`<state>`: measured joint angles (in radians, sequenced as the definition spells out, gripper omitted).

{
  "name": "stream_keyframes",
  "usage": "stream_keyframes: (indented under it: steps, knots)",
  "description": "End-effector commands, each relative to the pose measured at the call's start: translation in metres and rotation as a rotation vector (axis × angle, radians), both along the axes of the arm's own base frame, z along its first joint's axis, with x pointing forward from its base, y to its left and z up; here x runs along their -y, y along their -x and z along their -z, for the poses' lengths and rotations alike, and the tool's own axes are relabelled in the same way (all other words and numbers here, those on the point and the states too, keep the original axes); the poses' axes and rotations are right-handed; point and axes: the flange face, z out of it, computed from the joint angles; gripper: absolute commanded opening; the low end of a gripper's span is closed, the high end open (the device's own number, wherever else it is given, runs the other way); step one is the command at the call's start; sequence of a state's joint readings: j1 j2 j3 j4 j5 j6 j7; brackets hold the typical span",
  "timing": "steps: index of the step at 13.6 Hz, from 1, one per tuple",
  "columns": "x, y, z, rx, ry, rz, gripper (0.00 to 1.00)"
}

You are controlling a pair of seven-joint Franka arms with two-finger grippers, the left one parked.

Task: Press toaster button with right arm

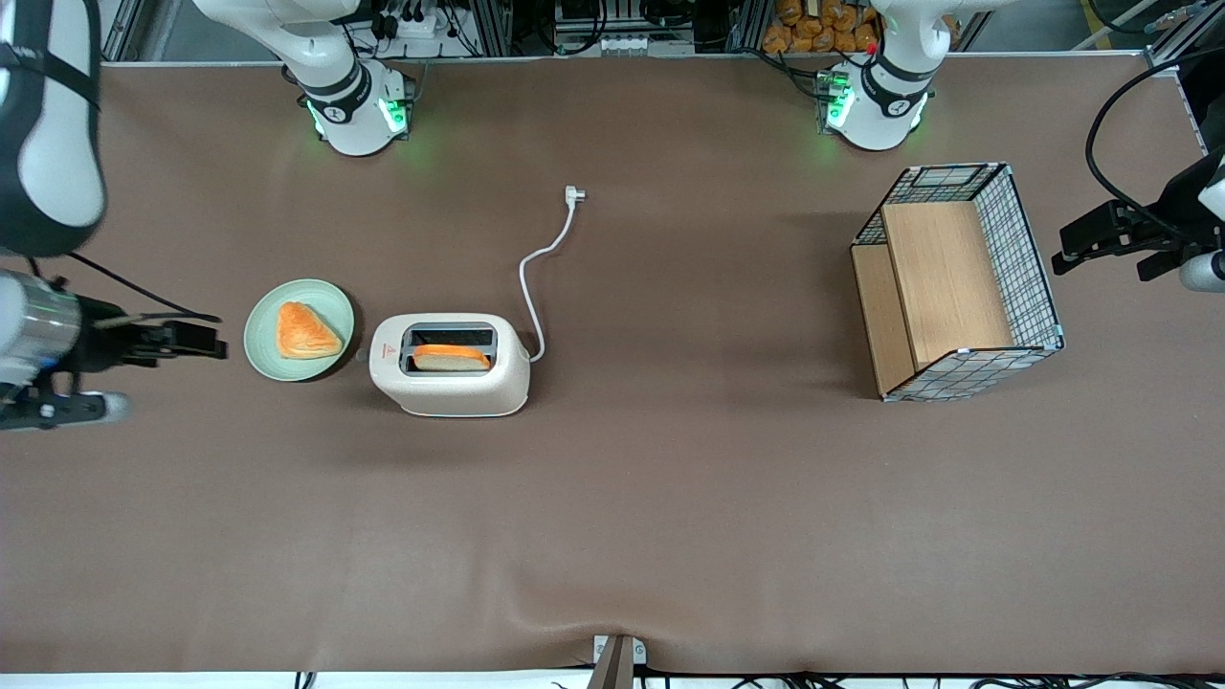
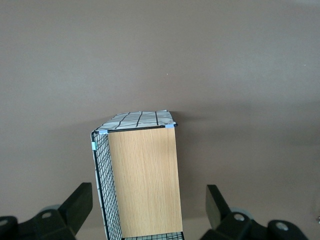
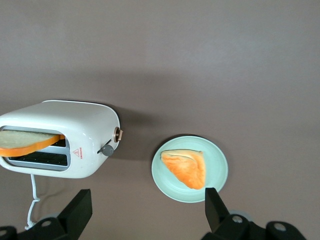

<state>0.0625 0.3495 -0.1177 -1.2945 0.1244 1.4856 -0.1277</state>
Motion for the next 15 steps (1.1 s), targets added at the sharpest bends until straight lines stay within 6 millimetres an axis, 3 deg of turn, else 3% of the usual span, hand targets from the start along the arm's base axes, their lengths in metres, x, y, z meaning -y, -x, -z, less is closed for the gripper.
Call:
stream_keyframes:
  steps: [1,4,6,11,15]
  knots:
    - [0.002,0.01,-0.031,-0.015,0.022,0.009,1.0]
    - [-0.003,0.039,-0.093,0.091,0.027,0.006,1.0]
    - [0.003,0.06,-0.106,0.089,0.044,0.081,1.0]
    - [0.012,0.091,-0.108,0.102,0.037,0.104,1.0]
    - [-0.002,0.099,-0.115,0.119,0.037,0.099,1.0]
